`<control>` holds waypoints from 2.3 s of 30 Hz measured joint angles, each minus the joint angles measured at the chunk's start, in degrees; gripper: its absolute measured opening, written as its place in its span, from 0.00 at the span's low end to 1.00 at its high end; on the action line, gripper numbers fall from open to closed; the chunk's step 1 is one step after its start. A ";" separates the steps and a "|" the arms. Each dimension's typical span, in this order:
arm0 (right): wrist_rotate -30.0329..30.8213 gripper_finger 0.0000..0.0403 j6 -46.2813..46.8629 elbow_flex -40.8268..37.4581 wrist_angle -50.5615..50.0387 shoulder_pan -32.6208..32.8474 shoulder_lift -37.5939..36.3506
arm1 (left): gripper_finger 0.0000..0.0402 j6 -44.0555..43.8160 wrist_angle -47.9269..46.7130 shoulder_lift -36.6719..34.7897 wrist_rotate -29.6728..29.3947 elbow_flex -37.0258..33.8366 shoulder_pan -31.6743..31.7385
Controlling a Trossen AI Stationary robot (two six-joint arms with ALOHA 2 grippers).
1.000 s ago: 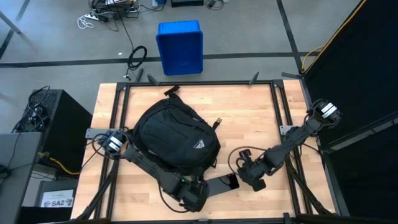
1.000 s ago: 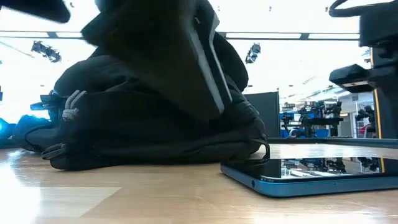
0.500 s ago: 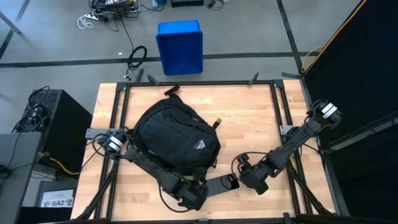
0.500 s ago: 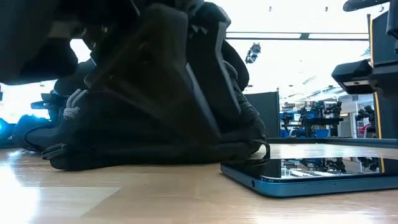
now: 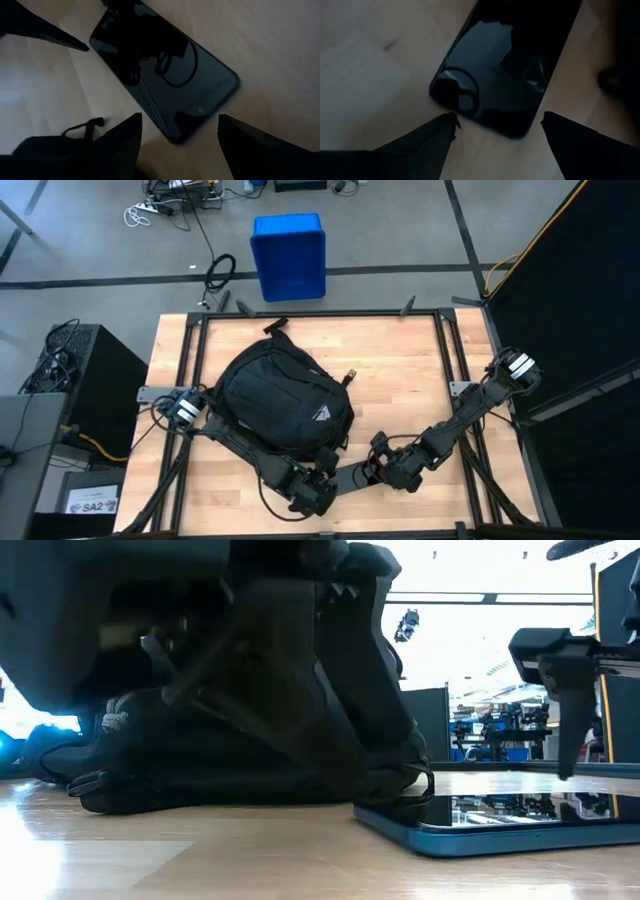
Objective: Unpack backpack
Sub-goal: Put the blue cellphone into the black backpack
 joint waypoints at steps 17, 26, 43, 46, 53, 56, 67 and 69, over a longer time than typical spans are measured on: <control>3.00 0.57 -5.12 -0.80 13.42 -0.76 0.95 | 0.57 -0.24 2.16 2.73 1.11 0.22 1.26; 7.20 0.58 -5.25 -0.65 19.49 -0.82 0.54 | 0.57 -1.98 2.71 2.76 -0.80 0.44 1.31; -1.07 0.83 19.58 -0.71 22.22 -3.48 0.82 | 0.57 -18.83 -5.42 0.24 3.44 3.76 0.21; -3.19 0.93 19.87 -0.72 22.86 -4.89 1.96 | 0.57 -19.71 -5.91 0.24 3.34 3.76 0.00; -9.67 0.96 22.27 -0.67 27.43 -7.06 7.31 | 0.57 -22.19 -8.83 0.07 2.35 3.78 -0.12; -9.27 0.98 22.23 -0.54 28.07 -7.04 8.37 | 0.57 -23.10 -9.55 -0.20 1.54 3.82 -0.18; -6.91 0.84 22.56 -0.30 23.51 -6.78 8.41 | 0.57 -28.55 -14.51 -0.50 0.23 3.82 -0.91; -7.19 0.80 23.24 -0.30 23.39 -7.02 8.39 | 0.57 -28.55 -14.48 -0.57 0.11 3.85 -0.99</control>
